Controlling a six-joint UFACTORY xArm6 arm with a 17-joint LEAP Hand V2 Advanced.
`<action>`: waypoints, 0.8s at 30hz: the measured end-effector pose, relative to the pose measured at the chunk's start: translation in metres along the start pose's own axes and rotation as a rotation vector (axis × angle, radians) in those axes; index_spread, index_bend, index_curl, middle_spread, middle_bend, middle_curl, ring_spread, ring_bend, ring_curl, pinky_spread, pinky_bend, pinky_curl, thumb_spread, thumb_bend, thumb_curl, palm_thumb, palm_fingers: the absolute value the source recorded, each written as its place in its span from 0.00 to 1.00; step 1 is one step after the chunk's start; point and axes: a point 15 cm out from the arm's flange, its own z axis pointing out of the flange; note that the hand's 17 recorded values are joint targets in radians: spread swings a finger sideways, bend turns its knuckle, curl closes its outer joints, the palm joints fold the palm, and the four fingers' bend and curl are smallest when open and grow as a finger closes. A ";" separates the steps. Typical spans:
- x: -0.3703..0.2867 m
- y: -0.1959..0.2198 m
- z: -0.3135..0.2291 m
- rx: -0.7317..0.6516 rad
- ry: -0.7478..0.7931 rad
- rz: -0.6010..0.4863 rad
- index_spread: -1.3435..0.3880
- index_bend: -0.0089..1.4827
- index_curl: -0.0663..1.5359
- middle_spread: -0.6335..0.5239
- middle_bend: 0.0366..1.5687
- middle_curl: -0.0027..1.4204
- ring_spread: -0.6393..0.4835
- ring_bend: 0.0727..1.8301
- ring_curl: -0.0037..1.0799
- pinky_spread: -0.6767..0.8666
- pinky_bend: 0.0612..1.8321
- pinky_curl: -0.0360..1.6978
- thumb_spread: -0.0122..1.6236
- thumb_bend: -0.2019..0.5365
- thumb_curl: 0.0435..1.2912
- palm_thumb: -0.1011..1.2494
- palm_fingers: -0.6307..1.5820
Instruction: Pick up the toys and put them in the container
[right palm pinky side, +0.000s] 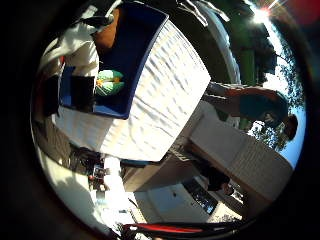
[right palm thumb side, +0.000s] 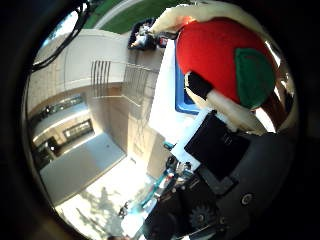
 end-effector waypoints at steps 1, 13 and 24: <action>0.000 -0.011 0.011 -0.007 0.000 0.000 0.19 0.62 0.03 0.30 0.67 0.84 0.48 0.78 0.80 0.54 0.80 0.51 0.73 0.23 0.47 0.74 0.61; -0.012 -0.025 0.066 -0.141 -0.047 -0.021 0.52 0.38 0.07 0.58 0.07 0.46 0.80 0.32 0.43 0.69 0.58 0.39 0.73 0.23 0.39 0.67 0.16; -0.015 0.001 -0.002 0.014 -0.113 -0.057 0.53 0.19 0.12 0.66 0.04 0.26 0.86 0.20 0.32 0.75 0.45 0.29 0.72 0.24 0.35 0.68 0.23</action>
